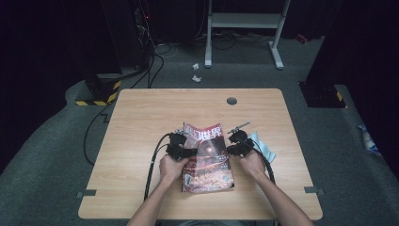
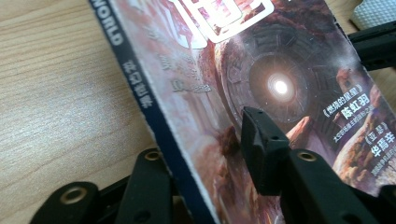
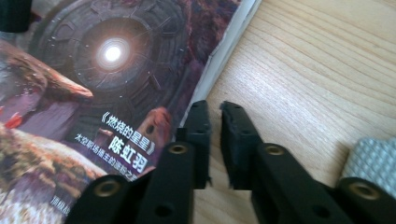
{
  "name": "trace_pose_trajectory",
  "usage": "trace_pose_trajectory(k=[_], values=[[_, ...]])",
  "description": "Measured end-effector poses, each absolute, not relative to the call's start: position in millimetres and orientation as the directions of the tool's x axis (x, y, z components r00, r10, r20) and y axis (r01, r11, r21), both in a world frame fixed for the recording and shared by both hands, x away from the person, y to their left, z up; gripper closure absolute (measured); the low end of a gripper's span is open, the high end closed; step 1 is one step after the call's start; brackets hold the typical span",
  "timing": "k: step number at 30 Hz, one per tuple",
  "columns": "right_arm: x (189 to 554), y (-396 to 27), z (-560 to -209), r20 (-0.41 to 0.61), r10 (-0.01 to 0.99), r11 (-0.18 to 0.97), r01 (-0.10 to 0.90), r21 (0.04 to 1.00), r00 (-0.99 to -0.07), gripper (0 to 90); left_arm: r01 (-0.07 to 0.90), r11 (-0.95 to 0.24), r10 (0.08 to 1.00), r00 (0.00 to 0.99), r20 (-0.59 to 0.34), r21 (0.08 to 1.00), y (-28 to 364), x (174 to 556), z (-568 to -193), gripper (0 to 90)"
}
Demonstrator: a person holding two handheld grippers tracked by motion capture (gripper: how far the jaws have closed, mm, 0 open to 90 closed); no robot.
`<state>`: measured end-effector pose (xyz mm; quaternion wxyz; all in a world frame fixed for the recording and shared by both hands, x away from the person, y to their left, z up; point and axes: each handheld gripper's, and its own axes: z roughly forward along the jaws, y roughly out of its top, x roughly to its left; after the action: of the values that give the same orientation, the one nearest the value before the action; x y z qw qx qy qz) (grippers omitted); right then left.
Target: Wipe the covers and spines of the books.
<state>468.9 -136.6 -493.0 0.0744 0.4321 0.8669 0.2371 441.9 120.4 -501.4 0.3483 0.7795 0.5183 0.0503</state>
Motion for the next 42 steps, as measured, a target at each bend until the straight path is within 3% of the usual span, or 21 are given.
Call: trace_pose_trajectory(k=[10,19,35,42], values=[[451,-167,-480,0.074,0.795,0.466,0.683,0.562,-0.602,64.9,0.791,-0.187,0.839,0.437,-0.324,0.582,122,444,-496,73.2],[437,-205,-475,0.034,0.842,0.396,0.661,0.637,-0.538,60.2,0.804,-0.159,0.827,0.425,-0.368,0.573,128,444,-493,77.0],[432,-230,-505,0.018,0.889,0.340,0.684,0.645,-0.458,56.6,0.820,-0.127,0.816,0.406,-0.412,0.558,145,444,-485,82.3],[424,-237,-518,0.019,0.890,0.302,0.621,0.723,-0.455,51.4,0.823,-0.119,0.814,0.401,-0.421,0.555,152,443,-481,83.5]])
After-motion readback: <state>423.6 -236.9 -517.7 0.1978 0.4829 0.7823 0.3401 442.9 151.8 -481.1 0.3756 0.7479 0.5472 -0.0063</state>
